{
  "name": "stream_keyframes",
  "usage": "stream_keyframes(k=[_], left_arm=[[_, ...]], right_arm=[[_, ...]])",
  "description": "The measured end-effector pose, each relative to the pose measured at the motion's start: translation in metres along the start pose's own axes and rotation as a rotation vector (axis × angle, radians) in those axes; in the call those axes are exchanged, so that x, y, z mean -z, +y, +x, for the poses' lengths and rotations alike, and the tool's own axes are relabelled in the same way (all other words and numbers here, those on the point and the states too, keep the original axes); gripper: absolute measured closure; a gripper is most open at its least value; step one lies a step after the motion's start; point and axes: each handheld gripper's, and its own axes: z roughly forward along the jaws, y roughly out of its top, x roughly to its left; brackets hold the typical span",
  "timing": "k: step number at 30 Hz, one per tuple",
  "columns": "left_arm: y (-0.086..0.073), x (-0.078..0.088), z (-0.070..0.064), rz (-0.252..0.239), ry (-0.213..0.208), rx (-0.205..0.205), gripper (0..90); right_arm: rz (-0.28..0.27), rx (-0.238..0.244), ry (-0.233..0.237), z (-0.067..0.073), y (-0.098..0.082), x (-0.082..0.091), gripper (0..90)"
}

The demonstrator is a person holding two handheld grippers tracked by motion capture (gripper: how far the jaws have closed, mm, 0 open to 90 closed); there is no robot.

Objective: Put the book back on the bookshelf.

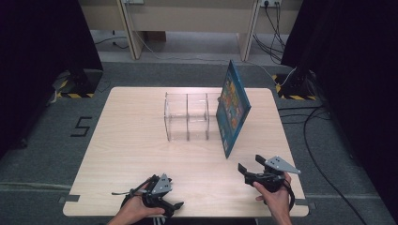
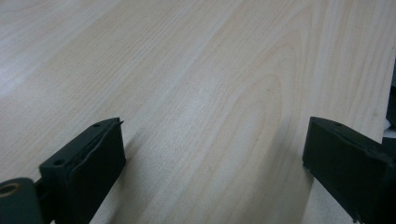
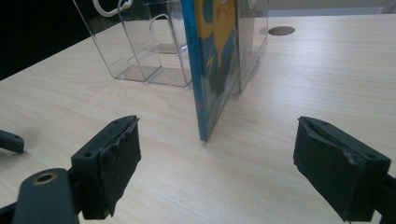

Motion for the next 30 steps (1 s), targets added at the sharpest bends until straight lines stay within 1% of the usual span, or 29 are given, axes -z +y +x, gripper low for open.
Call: stream_keyframes(k=[5, 10, 12, 15, 18, 21, 26, 30], left_arm=[[0.0, 0.0, 0.0, 0.0, 0.0, 0.0, 4.4], [0.0, 0.0, 0.0, 0.001, -0.002, -0.003, 3.8], [0.0, 0.0, 0.0, 0.003, -0.006, -0.006, 3.0], [0.0, -0.001, -0.001, 0.004, -0.008, -0.008, 1.7], [0.0, -0.001, -0.001, 0.005, -0.009, -0.008, 1.3], [0.0, -0.001, -0.002, 0.008, -0.011, -0.01, 0.5], [0.0, -0.001, -0.002, 0.011, -0.012, -0.011, 0.0], [0.0, -0.001, -0.002, 0.01, -0.012, -0.01, 0.0]], right_arm=[[0.01, -0.002, 0.012, 0.001, -0.003, 0.004, 15.7], [0.037, -0.005, 0.028, 0.004, -0.007, 0.008, 15.7], [0.04, 0.001, 0.034, 0.004, -0.008, 0.009, 15.7], [0.05, -0.007, 0.037, 0.005, -0.01, 0.012, 15.7], [0.061, -0.004, 0.043, 0.006, -0.011, 0.014, 15.7], [0.07, 0.015, 0.04, 0.007, -0.013, 0.015, 15.7], [0.106, 0.049, 0.038, 0.01, -0.016, 0.018, 15.7], [0.121, 0.085, 0.034, 0.013, -0.018, 0.021, 15.7]])
